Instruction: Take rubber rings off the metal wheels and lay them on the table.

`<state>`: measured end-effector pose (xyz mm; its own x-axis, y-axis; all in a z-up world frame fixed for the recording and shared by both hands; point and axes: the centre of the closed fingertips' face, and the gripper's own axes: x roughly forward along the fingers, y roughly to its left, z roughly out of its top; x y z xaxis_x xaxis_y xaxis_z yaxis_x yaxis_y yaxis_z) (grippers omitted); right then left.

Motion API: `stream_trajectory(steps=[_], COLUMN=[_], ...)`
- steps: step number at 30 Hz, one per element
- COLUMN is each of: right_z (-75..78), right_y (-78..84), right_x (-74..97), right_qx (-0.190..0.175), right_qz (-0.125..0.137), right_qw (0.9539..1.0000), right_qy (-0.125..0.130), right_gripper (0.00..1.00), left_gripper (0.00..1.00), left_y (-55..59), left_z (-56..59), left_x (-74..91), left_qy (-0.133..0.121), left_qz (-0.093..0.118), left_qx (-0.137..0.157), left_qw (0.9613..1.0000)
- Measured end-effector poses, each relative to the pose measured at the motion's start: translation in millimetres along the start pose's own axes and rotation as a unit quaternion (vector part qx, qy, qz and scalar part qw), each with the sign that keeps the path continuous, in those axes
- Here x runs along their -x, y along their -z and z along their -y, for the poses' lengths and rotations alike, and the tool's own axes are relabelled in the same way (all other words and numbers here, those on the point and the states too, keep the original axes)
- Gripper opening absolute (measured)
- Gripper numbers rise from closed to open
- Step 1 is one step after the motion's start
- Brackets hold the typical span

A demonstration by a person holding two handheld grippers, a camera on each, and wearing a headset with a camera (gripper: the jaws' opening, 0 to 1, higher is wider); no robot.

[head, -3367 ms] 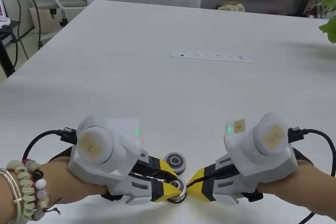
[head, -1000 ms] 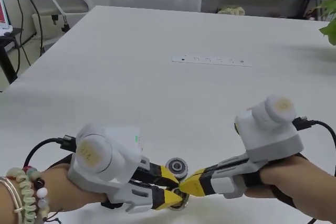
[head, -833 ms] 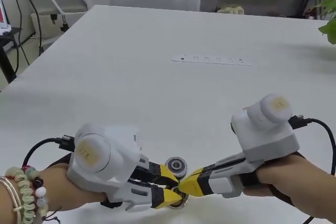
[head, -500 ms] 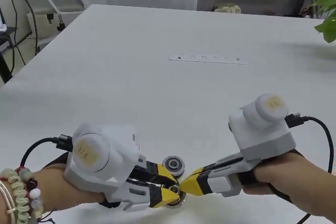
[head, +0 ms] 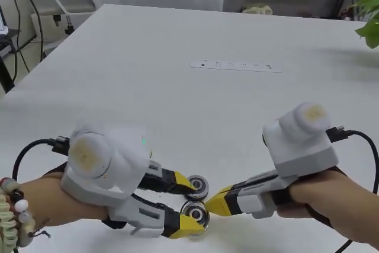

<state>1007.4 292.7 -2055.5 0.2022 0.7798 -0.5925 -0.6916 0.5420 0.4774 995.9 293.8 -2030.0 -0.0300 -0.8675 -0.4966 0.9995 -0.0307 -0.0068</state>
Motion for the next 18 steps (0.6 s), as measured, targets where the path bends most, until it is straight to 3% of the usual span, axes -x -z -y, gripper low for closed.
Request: stream_trajectory(steps=[4, 12, 14, 18], right_z=[-2.3, -3.4, -4.2, -3.9], right_y=[-1.9, -1.3, -3.1, -6.4], right_x=[1.3, 1.4, 2.3, 4.4], right_qx=[0.0, -0.002, -0.002, -0.001], right_qz=[0.007, 0.005, 0.008, 0.014], right_qw=[1.0, 1.0, 0.9999, 0.9999], right_qy=[-0.006, -0.007, -0.007, -0.006], right_gripper=[0.0, 0.0, 0.0, 0.0], left_gripper=[0.51, 0.66, 0.7, 0.77], left_y=[-7.8, -22.7, -21.9, -28.7], left_z=[3.0, 2.9, 3.1, 3.6], left_x=[5.0, 15.9, 18.3, 25.2], left_qy=[0.007, 0.003, 0.002, -0.002], left_qz=[0.008, 0.003, -0.011, -0.009], left_qx=[0.006, -0.009, -0.004, -0.017], left_qw=[0.9999, 1.0, 0.9999, 0.9998])
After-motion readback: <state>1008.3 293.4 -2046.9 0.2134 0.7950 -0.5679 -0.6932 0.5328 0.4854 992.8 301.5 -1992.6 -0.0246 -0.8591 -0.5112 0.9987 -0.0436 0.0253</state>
